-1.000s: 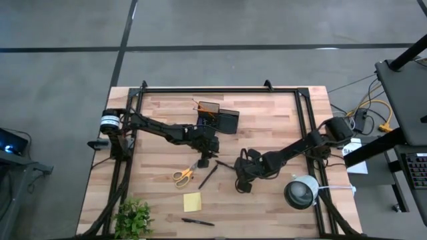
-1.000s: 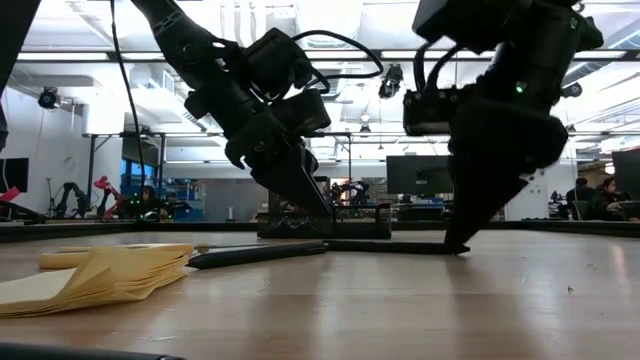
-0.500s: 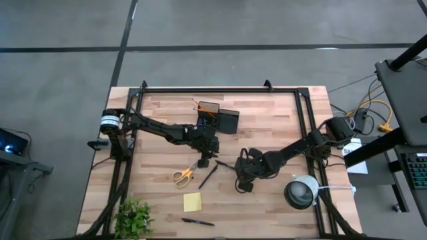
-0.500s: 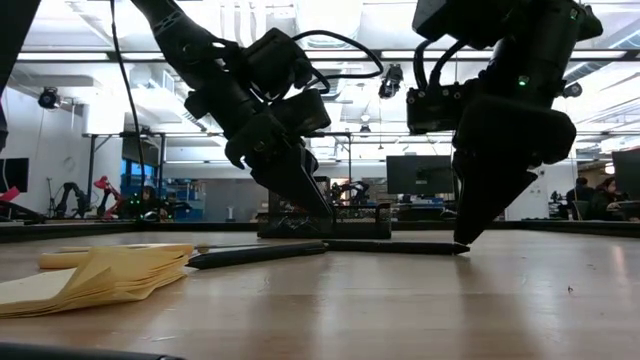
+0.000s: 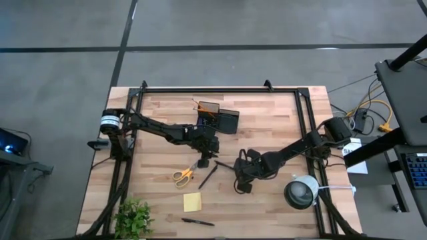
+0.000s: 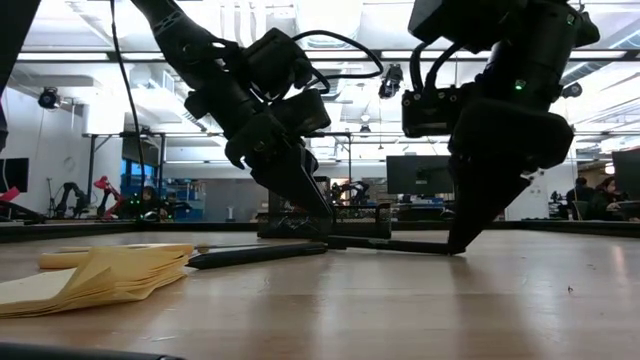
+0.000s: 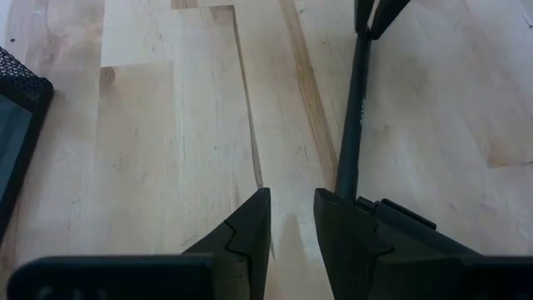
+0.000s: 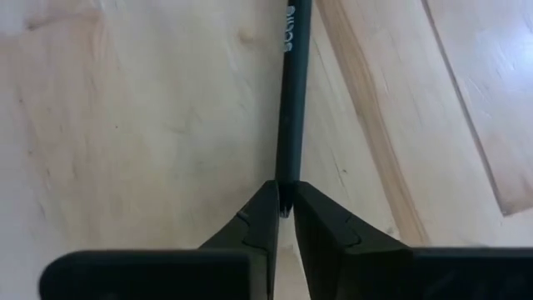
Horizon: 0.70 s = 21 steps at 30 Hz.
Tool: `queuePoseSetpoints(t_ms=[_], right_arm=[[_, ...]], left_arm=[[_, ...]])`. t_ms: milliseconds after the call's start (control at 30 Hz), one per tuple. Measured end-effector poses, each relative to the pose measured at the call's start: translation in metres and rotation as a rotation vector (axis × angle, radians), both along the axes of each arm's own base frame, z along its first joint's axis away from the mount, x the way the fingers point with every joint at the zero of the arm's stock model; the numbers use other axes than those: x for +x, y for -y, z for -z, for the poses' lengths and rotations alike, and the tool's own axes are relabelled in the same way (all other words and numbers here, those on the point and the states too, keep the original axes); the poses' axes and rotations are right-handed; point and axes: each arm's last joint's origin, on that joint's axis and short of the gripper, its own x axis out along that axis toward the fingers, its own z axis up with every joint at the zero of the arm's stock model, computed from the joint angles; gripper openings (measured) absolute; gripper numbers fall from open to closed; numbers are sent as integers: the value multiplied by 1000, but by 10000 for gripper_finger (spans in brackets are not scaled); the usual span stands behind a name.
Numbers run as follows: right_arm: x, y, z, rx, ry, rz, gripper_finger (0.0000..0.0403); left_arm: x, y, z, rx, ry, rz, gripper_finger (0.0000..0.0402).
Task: Pick and place office supplies into organizer
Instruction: Put the top black pen into the desk organizer
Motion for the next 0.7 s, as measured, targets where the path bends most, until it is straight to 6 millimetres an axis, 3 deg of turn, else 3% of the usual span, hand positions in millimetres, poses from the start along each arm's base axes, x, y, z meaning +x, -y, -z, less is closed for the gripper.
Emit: queuePoseSetpoints(t_ms=[433,700], right_arm=[[0,0,3,-1,-7,0,28],[-1,0,4,-3,-15,-1,28]], left_arm=[[0,0,0,-2,0,8,80],[0,7,-1,-82,9,120,80]])
